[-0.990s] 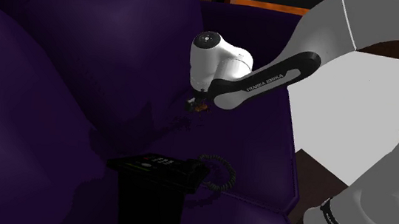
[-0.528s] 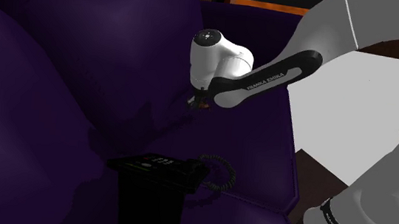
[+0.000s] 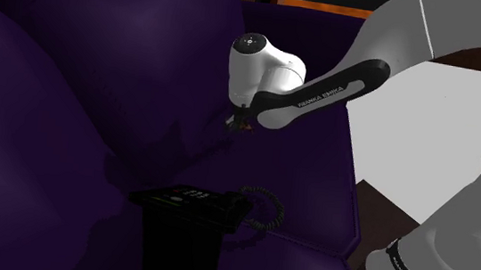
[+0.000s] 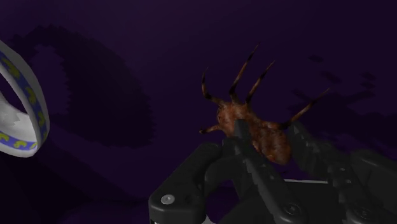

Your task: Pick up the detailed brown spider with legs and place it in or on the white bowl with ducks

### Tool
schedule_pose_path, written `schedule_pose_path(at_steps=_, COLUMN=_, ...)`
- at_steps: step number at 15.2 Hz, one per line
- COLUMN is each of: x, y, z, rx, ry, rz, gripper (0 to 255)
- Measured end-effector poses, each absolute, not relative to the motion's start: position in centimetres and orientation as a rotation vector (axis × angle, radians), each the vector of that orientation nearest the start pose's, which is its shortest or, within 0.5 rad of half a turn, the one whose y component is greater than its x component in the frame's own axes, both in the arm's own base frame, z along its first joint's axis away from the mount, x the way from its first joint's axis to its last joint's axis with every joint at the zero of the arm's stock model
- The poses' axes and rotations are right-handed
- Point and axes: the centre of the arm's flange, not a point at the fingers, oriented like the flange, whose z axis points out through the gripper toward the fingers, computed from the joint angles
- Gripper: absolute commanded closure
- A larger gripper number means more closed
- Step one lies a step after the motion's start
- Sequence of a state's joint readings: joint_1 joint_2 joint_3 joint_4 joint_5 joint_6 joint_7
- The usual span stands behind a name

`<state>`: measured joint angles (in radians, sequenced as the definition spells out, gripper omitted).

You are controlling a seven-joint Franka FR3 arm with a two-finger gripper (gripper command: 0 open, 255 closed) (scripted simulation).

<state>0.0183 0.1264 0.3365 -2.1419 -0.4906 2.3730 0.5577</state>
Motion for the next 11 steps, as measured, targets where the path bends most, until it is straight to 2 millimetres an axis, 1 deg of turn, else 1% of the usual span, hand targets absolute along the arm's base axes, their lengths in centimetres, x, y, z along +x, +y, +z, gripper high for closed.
schedule_pose_path(at_steps=4, x=53.6, y=18.8, z=37.6, rx=-3.347, ry=-0.211, rz=-0.398, gripper=255)
schedule_pose_path(at_steps=11, x=53.6, y=18.8, z=41.2, rx=-3.348, ry=-0.210, rz=-0.392, gripper=255)
